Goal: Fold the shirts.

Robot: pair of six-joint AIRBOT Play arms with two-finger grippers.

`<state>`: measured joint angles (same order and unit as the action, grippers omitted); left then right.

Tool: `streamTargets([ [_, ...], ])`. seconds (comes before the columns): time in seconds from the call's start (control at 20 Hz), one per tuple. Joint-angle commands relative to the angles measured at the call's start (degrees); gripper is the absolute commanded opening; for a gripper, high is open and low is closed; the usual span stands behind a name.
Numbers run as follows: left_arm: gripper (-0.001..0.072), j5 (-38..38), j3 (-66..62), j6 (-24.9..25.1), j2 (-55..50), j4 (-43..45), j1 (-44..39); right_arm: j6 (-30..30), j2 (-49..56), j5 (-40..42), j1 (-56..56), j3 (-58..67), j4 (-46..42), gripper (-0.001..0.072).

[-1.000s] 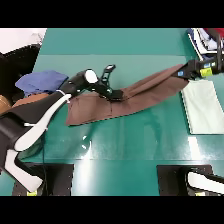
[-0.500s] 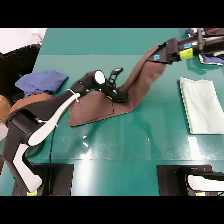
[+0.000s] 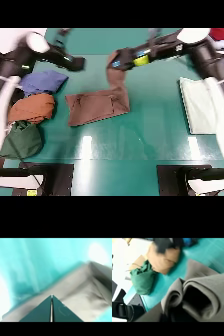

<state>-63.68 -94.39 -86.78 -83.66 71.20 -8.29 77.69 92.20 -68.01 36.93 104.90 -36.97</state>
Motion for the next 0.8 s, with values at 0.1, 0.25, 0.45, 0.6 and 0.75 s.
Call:
streamTargets([
  [0.1, 0.0024, -2.43, -0.07, 0.24, 10.45, 4.02, 12.28, -9.84, 12.28, 7.54, 14.43, 8.83, -1.81, 0.0475],
  [0.25, 0.0024, -5.92, -0.07, 0.28, 11.04, 4.04, 14.64, -4.39, 13.88, -2.58, 13.2, 12.11, -12.63, 0.0466],
  [0.45, 0.0024, -7.28, -0.07, 1.6, 11.04, 3.37, 14.62, -1.64, 6.43, -5.77, 4.11, -0.24, -19.21, 0.0466],
  [0.6, 0.0025, -7.72, -0.07, 1.6, 11.04, 3.08, 14.62, 0.94, 0.37, -4.07, -6.01, -14.45, -19.17, 0.0467],
  [0.75, 0.0024, -7.67, -0.04, 1.73, 10.97, 1.4, 14.62, 2.47, -0.44, -2.38, -14.91, -24.63, -15.47, 0.0605],
])
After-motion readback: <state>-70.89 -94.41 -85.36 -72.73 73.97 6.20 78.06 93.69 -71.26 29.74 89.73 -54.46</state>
